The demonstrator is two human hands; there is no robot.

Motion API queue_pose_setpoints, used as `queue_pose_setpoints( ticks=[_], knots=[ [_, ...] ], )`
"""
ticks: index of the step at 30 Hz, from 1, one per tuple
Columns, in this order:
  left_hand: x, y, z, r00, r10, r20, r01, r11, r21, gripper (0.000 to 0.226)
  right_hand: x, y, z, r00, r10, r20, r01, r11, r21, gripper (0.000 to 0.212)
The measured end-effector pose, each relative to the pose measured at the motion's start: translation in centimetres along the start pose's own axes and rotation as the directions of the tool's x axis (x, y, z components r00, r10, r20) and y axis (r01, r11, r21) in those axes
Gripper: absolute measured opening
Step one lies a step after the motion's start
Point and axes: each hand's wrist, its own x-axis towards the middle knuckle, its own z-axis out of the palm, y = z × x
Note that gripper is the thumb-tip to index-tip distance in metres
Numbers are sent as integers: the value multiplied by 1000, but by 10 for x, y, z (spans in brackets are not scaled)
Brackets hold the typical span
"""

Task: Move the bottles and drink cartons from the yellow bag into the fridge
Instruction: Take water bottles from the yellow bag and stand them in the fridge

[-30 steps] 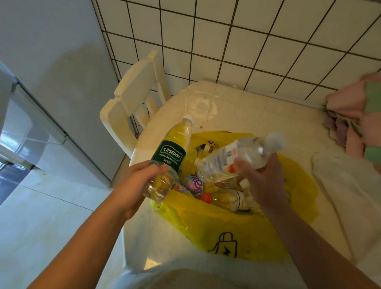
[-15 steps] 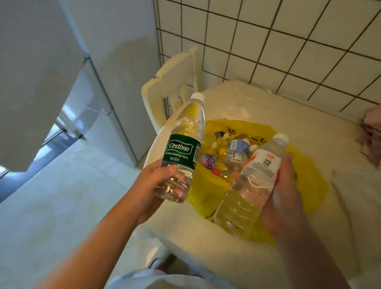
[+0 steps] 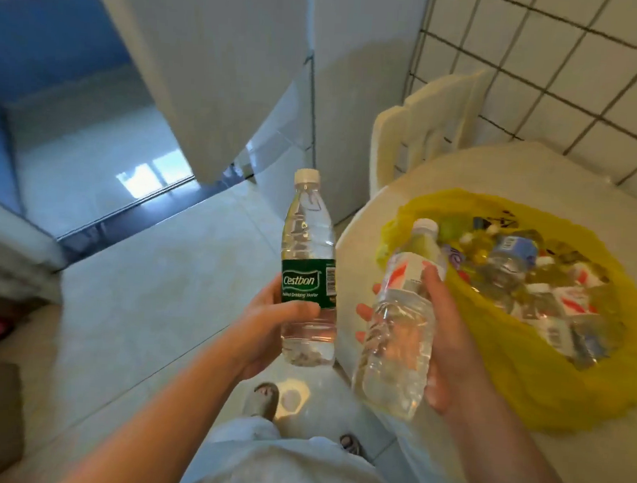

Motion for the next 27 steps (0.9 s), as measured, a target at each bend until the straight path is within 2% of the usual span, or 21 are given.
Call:
queue_pose_setpoints(
  ticks=[3,7,12,20,24,27],
  knots=[
    [-13,1,-27,993,11,-121,-13,1000,-22,71,6,17,29,998,36,57,-31,996,-84,79],
    [-29,5,-74,971,32,-235,-46,997,-55,76,21,44,75,989,-60,134,77,989,-123,73],
    [-50,22,-158,935,79,-345,-108,992,-65,53,50,88,154,961,-204,188,257,908,-331,50],
    [-96,57,-329,883,131,-450,-160,987,-27,68,101,172,316,912,-327,247,406,800,-441,45],
    [-113,73,-400,832,127,-539,-164,986,-19,82,125,197,388,899,-328,289,435,742,-510,63],
    [-121,86,-441,800,119,-588,-174,984,-37,69,147,208,433,894,-316,317,444,713,-543,68]
  ],
)
